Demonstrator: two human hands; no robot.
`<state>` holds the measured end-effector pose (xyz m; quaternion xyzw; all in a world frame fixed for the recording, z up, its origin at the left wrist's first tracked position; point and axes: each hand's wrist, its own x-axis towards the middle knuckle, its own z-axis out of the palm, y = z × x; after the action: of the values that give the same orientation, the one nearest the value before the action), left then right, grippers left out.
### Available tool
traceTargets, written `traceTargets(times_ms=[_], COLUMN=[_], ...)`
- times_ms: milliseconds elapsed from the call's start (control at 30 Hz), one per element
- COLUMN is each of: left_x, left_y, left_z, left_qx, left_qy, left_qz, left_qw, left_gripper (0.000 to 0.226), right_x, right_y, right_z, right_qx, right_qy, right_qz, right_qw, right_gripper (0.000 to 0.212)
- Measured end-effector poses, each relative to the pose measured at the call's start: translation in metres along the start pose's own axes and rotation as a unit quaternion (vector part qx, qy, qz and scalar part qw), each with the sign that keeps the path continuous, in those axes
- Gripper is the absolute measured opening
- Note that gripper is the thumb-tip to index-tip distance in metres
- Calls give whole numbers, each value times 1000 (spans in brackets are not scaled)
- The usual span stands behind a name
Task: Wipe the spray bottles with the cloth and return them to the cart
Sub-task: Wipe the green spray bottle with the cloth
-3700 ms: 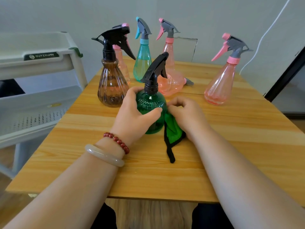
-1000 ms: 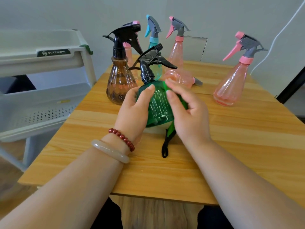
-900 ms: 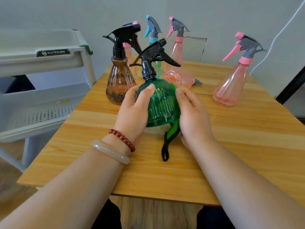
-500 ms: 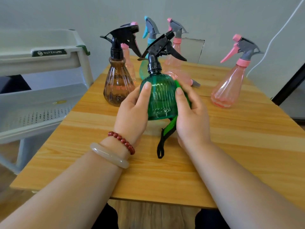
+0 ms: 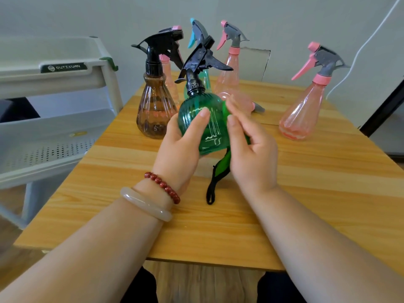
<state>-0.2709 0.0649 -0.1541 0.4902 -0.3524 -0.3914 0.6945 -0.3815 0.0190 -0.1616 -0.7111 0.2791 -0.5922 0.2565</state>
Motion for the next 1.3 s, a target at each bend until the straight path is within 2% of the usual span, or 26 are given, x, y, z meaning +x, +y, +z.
traceTargets(times_ms=[67, 100, 133, 233, 267, 300, 333, 400, 433, 467, 533, 600, 667, 733, 833, 933, 1000, 1067, 1133, 1200, 1233, 1300], left_x=[1, 2, 1, 0, 2, 2, 2, 3, 3, 2, 1, 2, 0, 1, 1, 1, 1, 1, -1, -2, -3, -2], left_y=[0, -1, -1, 0, -1, -1, -2, -3, -3, -2, -3, -3, -1, -1, -1, 1, 2, 1, 2, 2, 1, 1], left_z=[-1, -3, -3, -2, -2, -1, 0, -2, -3, -3, -4, -4, -2, -2, -4, -5, -7, -8, -7, -5, -4, -4], left_qx=[36, 50, 48, 26, 23, 20, 20, 41, 48, 52, 37, 7, 0, 2, 25, -4, -7, -9, -33, -60, -62, -54], left_qy=[14, 16, 12, -8, -12, -15, -13, -6, -7, -10, -24, -40, -56, -45, -33, -55, -73, -75, -65, -62, -58, -46], left_qz=[-4, -1, 4, 17, 15, 13, 10, 11, 13, 15, 20, 39, 67, 84, 95, 73, 57, 54, 44, 43, 46, 46], left_qw=[999, 999, 999, 999, 1000, 1000, 1000, 999, 999, 999, 999, 998, 996, 995, 995, 996, 996, 996, 996, 995, 995, 996], left_gripper=[87, 98, 104, 92, 91, 88, 84, 80, 79, 80, 76, 52, 41, 37, 38, 38, 44, 56, 57, 55, 55, 56], right_x=[-7, -7, -6, 2, 3, 2, 0, -10, -11, -9, -2, 4, 4, -1, -5, -5, -4, -3, 1, 4, 3, -2], right_y=[-1, 0, 3, 5, 5, 4, 1, 0, -1, -1, 4, 4, 4, 1, -1, 0, 1, 1, 3, 2, 1, -4], right_z=[1, 2, 2, 0, -1, -1, -1, 0, 1, 1, 2, 1, 1, -2, -5, -3, -2, 0, -1, 0, 0, 0], right_qx=[-46, -52, -45, 25, 30, 18, -7, -57, -59, -53, -19, 63, 105, 78, 0, -71, -81, -74, 11, 96, 93, 9], right_qy=[-48, -63, -60, 6, 14, 15, 4, -47, -65, -62, -13, -2, -27, -48, -30, -39, -73, -78, -56, -43, -45, -59], right_qz=[-120, -144, -131, 55, 84, 70, 21, -130, -161, -148, -44, 98, 147, 106, -9, -109, -140, -128, -8, 102, 99, 8], right_qw=[991, 986, 989, 998, 996, 997, 1000, 989, 983, 986, 999, 993, 983, 990, 1000, 991, 984, 986, 998, 989, 990, 998], right_gripper=[29, 29, 29, 28, 29, 31, 31, 30, 30, 29, 29, 37, 46, 42, 35, 31, 30, 31, 33, 39, 40, 38])
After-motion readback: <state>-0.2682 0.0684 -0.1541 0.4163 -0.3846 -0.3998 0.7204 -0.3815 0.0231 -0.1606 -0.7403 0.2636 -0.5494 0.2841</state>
